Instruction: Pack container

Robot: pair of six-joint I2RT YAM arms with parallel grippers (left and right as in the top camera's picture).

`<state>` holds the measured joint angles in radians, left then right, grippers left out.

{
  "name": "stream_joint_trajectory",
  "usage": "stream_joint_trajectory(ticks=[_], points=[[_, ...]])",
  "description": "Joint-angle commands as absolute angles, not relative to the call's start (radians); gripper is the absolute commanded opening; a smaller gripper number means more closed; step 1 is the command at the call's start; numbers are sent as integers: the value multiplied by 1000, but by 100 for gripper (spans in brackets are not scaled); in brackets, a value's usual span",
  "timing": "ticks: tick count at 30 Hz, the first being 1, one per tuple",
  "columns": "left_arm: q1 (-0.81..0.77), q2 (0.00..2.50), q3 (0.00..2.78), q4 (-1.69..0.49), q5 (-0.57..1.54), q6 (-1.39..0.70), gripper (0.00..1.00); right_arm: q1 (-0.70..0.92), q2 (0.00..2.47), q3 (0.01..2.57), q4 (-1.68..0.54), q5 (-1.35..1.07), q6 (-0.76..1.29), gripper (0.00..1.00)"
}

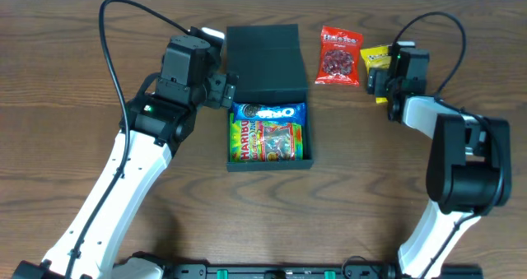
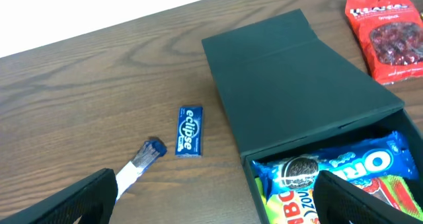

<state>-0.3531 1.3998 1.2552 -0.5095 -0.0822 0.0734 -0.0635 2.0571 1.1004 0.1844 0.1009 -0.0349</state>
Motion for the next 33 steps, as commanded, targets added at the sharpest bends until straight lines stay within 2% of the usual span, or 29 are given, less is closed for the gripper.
stream_joint_trajectory(ticks=[1,4,8,13,20,25,33], points=[[-346,1394,1268,-511,-85,40,95,-75,2099,1103,176,101,-46,63],[-346,1394,1268,-516,-85,41,95,-80,2114,1103,170,101,-44,28],[-346,1385,1268,-533,-85,35,95,-79,2113,1103,168,101,-38,1],[-346,1325,1268,-564,-86,11,95,-79,2054,1103,155,101,8,1],[-346,1187,1268,-616,-88,10,95,-41,1748,1103,0,96,67,1],[-346,1107,1268,-656,-89,-39,95,45,1561,1103,-142,61,80,1],[-346,1015,1268,-732,-89,-88,95,237,1444,1103,-334,-77,394,1]])
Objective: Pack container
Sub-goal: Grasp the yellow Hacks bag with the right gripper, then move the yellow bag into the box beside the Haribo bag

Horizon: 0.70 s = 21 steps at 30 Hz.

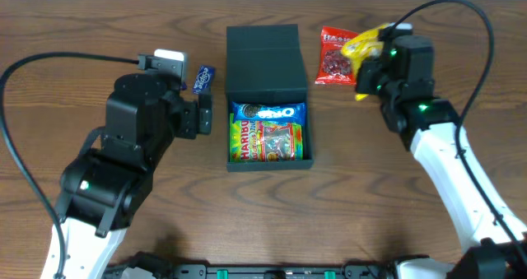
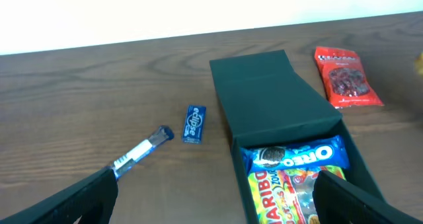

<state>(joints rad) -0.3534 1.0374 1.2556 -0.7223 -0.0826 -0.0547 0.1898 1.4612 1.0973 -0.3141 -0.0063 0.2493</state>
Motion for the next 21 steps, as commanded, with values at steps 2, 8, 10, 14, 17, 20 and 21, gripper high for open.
stream_joint_trajectory(ticks=[2,8,10,14,17,20,21], points=[[-346,997,1268,-742,-87,-93,95,289,1448,1103,-388,-86,461,1],[-346,959,1268,-759,-85,-94,95,428,1462,1103,-468,-76,604,1],[-346,957,1268,-762,-85,-94,95,470,1472,1103,-469,-53,646,2],[-346,956,1268,-764,-85,-94,95,568,1497,1103,-521,85,781,1],[-346,956,1268,-764,-85,-94,95,624,1523,1103,-535,180,811,2],[-346,956,1268,-764,-85,-94,95,670,1562,1102,-531,286,812,2],[-346,956,1268,-764,-85,-94,95,675,1579,1102,-531,289,812,2]])
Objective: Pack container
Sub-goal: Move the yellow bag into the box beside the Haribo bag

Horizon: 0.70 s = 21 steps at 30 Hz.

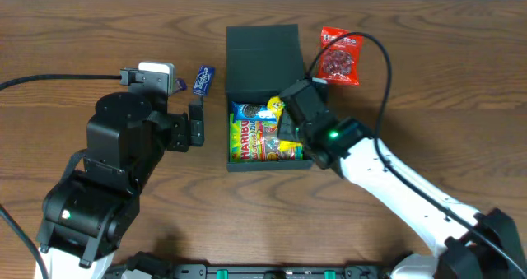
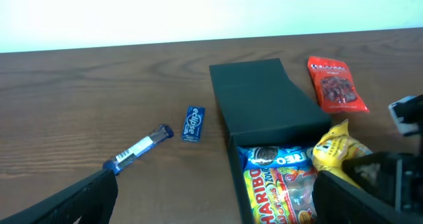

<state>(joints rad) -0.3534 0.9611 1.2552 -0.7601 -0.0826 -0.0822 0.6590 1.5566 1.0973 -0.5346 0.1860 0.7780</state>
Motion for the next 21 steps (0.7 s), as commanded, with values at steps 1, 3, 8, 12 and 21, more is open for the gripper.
stream_joint_trajectory(ticks=[1,3,8,12,21], points=[[-346,956,1268,-764,-85,-94,95,676,1593,1102,-531,288,812,2],[-346,956,1268,-763,-85,-94,95,675,1623,1102,-530,289,813,2],[-346,956,1268,-763,-86,-94,95,675,1666,1103,-495,287,813,67],[-346,956,1268,-763,-86,-94,95,675,1632,1103,-453,280,734,91],[-346,956,1268,-763,-86,-94,95,675,1586,1103,-373,279,679,2]])
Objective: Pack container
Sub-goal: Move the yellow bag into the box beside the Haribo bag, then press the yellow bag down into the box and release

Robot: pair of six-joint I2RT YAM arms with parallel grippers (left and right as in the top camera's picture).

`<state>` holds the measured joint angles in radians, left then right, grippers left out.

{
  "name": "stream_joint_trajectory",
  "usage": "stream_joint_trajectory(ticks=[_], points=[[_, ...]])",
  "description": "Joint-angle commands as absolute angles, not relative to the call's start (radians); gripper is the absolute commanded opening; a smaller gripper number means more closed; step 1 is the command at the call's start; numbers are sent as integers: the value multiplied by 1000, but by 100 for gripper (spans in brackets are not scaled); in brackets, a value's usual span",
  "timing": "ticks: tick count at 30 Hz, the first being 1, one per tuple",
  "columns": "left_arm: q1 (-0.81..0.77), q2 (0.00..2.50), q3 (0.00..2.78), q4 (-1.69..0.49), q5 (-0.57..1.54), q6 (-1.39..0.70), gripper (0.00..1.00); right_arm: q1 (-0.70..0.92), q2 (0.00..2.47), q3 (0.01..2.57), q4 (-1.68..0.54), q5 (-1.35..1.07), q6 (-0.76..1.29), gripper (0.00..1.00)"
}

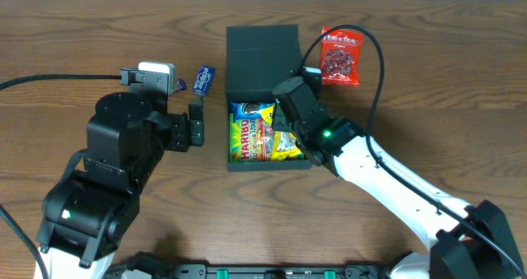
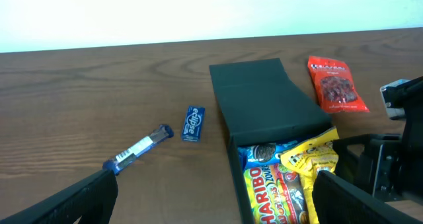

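Note:
The black box (image 1: 228,139) stands mid-table with its lid (image 1: 263,61) folded back. Inside lie an Oreo pack (image 2: 264,152) and a Haribo bag (image 1: 257,139). My right gripper (image 1: 284,118) reaches low over the box's back right part, shut on a yellow snack bag (image 1: 262,113) that now covers most of the Oreo pack; the bag (image 2: 314,161) also shows in the left wrist view. My left gripper (image 1: 195,124) hangs open and empty just left of the box. A red snack bag (image 1: 340,57) lies on the table right of the lid.
A blue Eclipse gum pack (image 1: 203,79) lies left of the lid, also seen as the gum pack (image 2: 192,123). A blue-and-white tube (image 2: 139,150) lies further left of it. The table's far edge (image 2: 132,49) meets a white wall.
My right gripper has moved the yellow bag lower and further left into the box, over the Oreo pack. The left arm has not moved.
My right gripper was at the yellow bag on the table right of the red bag, while my left gripper was by the lid. Then the right one held the bag lifted and the left had drawn back. Then the bag was over the box, now down in it.

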<state>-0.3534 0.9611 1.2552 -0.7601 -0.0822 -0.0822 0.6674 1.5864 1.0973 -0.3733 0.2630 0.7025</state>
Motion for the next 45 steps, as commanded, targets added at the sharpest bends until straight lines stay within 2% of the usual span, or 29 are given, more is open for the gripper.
stream_joint_trajectory(ticks=[1,13,19,25,30,35,41,45], points=[[-346,956,1268,-763,-86,-94,95,675,1601,1103,-374,279,679,1],[-346,956,1268,-763,-86,-94,95,668,1829,1103,-399,260,683,1],[-346,956,1268,-763,-86,-94,95,668,1822,1106,-393,231,683,1],[-346,956,1268,-763,-86,-94,95,668,1696,1111,-415,225,645,1],[-346,956,1268,-763,-86,-94,95,668,1606,1111,-548,220,634,1],[-346,956,1268,-763,-86,-93,95,669,1635,1108,-662,147,634,1],[-346,956,1268,-763,-85,-94,95,669,1734,1108,-672,122,634,1],[-346,956,1268,-763,-86,-94,95,669,1766,1108,-664,19,634,1]])
